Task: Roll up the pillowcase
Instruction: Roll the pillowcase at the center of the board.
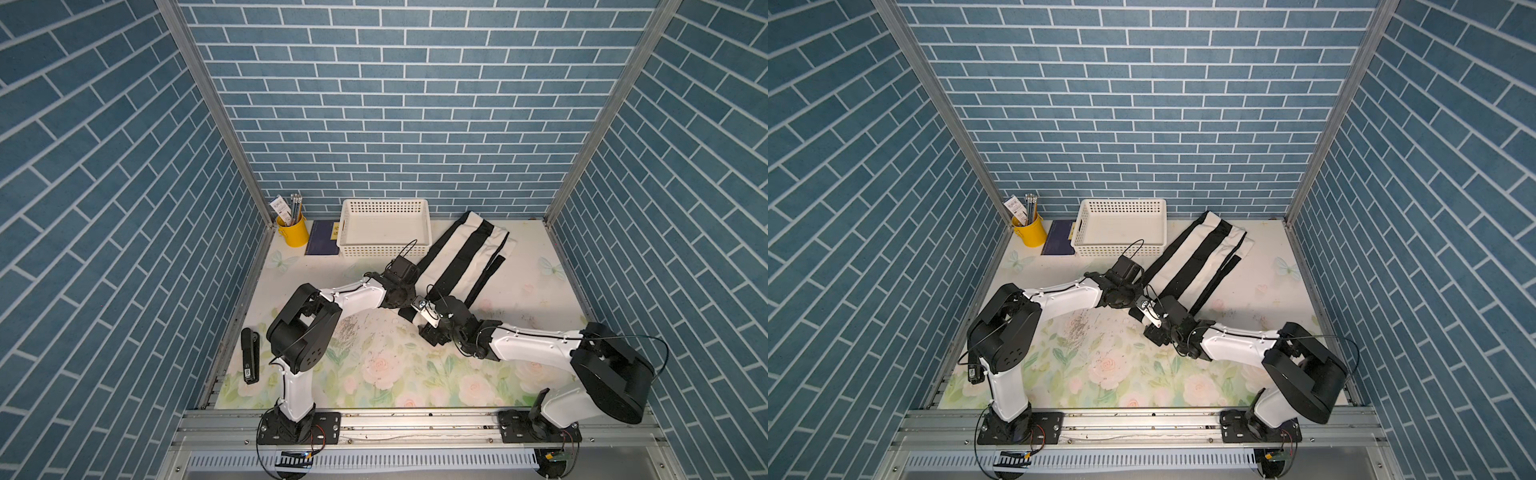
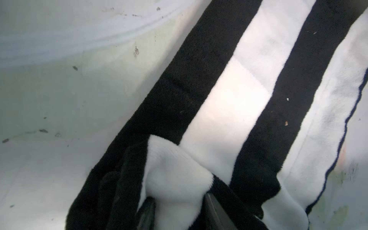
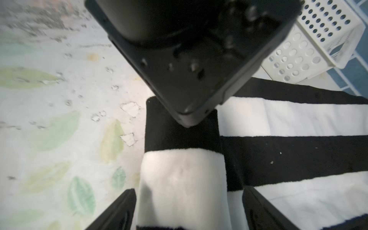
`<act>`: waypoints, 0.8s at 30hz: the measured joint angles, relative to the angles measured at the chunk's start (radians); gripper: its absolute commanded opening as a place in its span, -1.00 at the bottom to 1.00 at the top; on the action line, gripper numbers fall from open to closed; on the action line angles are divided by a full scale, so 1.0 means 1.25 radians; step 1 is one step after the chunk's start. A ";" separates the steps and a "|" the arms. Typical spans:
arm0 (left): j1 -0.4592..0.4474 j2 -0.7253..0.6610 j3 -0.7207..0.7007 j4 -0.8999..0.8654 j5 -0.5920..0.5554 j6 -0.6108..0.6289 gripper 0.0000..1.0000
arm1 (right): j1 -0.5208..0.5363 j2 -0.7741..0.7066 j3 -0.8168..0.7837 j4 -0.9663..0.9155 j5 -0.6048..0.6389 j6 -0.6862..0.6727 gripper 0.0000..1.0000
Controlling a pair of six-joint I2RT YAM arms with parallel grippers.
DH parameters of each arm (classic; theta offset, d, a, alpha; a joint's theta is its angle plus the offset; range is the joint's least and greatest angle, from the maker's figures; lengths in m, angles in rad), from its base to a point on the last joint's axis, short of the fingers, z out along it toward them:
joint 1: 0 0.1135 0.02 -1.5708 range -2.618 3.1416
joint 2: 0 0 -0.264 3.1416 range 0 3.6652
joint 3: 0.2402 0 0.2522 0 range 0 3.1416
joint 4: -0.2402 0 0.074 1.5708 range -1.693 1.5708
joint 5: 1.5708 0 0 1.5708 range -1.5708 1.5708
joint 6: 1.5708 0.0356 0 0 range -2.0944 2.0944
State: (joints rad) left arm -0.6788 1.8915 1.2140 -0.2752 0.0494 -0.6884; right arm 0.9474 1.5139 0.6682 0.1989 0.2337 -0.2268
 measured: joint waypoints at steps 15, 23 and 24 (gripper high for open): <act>0.005 -0.016 -0.001 -0.014 -0.005 0.002 -0.09 | 0.042 0.130 0.044 0.026 0.062 -0.081 -0.99; 0.072 -0.133 -0.001 -0.057 -0.039 0.022 -0.05 | -0.016 0.090 0.046 -0.016 -0.149 0.024 -1.00; 0.081 -0.150 -0.001 -0.058 -0.044 0.025 -0.04 | -0.036 0.085 0.045 -0.017 -0.192 0.042 -1.00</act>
State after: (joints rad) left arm -0.5770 1.7039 1.2133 -0.3481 -0.0051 -0.6575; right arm 0.9028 1.6199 0.7246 0.1780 -0.0067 -0.1745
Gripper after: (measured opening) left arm 0.476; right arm 0.099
